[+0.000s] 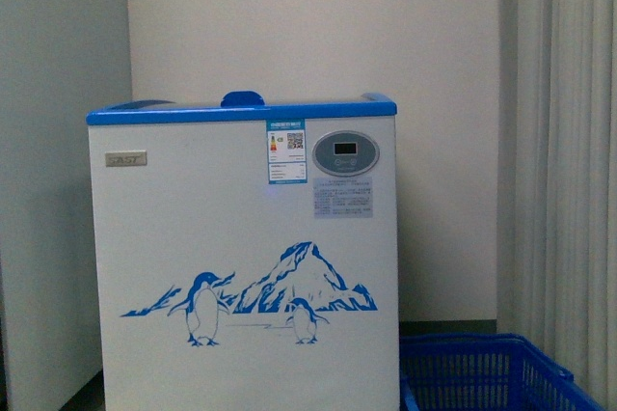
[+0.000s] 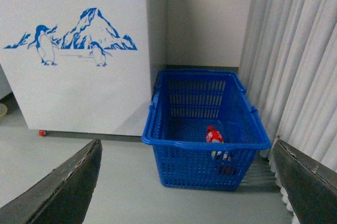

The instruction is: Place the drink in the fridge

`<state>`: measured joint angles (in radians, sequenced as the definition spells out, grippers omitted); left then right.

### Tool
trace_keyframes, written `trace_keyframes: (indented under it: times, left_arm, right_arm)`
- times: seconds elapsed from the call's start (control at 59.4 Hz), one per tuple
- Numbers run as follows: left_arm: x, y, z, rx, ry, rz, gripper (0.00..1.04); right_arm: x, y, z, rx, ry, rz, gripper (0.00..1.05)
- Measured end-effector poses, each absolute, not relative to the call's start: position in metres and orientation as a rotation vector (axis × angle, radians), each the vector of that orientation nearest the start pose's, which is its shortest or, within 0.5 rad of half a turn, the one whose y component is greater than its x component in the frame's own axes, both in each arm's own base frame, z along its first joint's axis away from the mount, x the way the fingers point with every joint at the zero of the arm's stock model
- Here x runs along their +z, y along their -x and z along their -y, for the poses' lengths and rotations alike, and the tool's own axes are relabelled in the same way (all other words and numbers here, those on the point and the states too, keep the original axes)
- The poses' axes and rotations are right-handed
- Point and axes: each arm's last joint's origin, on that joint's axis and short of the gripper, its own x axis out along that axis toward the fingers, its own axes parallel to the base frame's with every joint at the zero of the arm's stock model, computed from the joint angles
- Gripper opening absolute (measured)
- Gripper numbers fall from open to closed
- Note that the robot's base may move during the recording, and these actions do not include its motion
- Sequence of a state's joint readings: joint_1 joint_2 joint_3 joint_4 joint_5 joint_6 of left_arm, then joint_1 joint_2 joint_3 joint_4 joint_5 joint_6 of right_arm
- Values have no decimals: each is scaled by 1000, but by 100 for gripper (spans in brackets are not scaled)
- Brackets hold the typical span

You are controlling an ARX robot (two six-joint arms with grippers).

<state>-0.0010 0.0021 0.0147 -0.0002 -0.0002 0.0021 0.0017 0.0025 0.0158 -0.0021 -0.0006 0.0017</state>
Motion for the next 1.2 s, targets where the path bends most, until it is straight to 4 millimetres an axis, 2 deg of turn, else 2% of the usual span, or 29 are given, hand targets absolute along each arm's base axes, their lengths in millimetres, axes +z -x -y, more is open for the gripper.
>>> trace_keyframes:
  times: [1.195]
  left_arm:
    - [168,-97,0,-2,-2,12,97]
  right_arm:
    - [169,-97,0,2,-2,12,97]
